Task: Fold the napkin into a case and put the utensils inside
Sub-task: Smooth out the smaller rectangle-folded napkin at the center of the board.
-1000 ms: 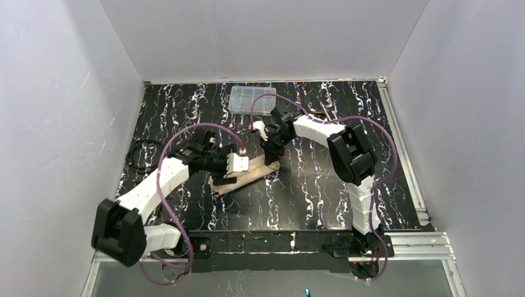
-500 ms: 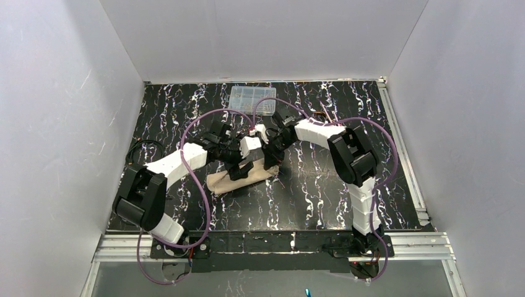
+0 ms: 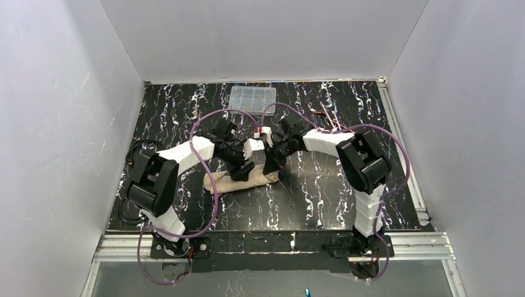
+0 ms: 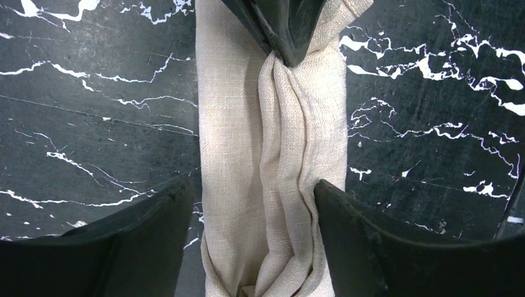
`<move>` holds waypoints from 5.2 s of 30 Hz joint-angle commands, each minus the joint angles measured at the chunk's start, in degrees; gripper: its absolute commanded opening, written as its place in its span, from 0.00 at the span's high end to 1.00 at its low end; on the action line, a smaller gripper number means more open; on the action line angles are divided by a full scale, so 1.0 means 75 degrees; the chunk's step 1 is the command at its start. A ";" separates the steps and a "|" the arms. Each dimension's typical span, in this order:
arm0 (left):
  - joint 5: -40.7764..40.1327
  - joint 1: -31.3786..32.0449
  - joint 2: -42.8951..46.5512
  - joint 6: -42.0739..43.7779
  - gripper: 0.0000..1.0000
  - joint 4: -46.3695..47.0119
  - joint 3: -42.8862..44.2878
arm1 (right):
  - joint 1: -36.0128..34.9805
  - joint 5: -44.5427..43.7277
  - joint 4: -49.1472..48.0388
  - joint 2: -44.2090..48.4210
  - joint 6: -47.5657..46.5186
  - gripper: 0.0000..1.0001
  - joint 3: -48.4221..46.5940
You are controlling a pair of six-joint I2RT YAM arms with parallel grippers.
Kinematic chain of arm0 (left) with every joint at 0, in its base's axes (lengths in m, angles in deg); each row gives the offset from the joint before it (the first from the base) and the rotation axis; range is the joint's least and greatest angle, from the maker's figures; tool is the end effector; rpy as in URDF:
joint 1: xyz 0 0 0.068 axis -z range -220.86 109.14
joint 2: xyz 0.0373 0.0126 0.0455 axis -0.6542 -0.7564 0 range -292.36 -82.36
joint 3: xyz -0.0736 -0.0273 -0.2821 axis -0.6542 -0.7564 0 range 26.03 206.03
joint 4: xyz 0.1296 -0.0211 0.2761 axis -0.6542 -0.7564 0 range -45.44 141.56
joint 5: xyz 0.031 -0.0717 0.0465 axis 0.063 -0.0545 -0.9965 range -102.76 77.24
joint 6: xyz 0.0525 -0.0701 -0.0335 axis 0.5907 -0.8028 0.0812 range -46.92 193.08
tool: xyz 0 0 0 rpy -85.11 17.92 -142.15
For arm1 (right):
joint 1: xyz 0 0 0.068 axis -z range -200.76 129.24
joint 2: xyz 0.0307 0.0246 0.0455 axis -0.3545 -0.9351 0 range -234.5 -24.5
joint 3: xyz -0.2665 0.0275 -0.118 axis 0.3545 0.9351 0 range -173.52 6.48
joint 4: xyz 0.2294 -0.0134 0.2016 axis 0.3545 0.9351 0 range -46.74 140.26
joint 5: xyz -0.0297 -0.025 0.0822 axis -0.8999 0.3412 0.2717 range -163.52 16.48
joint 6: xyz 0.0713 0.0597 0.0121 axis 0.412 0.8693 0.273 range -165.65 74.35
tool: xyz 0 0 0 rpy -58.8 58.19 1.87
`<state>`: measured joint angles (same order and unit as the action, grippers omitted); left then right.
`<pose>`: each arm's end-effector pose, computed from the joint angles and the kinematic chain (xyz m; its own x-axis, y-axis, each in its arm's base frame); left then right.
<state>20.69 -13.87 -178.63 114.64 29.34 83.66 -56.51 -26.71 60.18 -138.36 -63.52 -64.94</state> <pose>0.3235 -0.2170 0.1348 -0.1724 0.7091 -0.6837 0.9786 0.2023 -0.0370 0.3358 0.3177 0.1077 -0.4493 -0.5823 -0.6775 -0.8819 0.1679 0.4406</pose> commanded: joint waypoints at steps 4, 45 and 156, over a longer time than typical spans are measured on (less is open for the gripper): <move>0.0183 0.0047 -0.0136 0.1150 0.46 -0.0802 0.0349 | 0.0007 0.0709 -0.1688 0.0728 0.1212 0.93 0.0685; 0.0016 -0.0454 -0.0401 0.0790 0.75 -0.0715 0.1398 | -0.0015 0.0190 -0.1154 -0.0435 0.1881 0.94 0.0333; 0.0192 0.0073 -0.0423 0.4513 0.97 -0.0784 0.0442 | 0.0380 0.0621 0.0504 -0.1441 0.1090 0.92 -0.1659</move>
<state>20.26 -13.98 -183.50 147.97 26.87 86.00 -54.61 -20.84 63.88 -147.45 -53.64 -76.68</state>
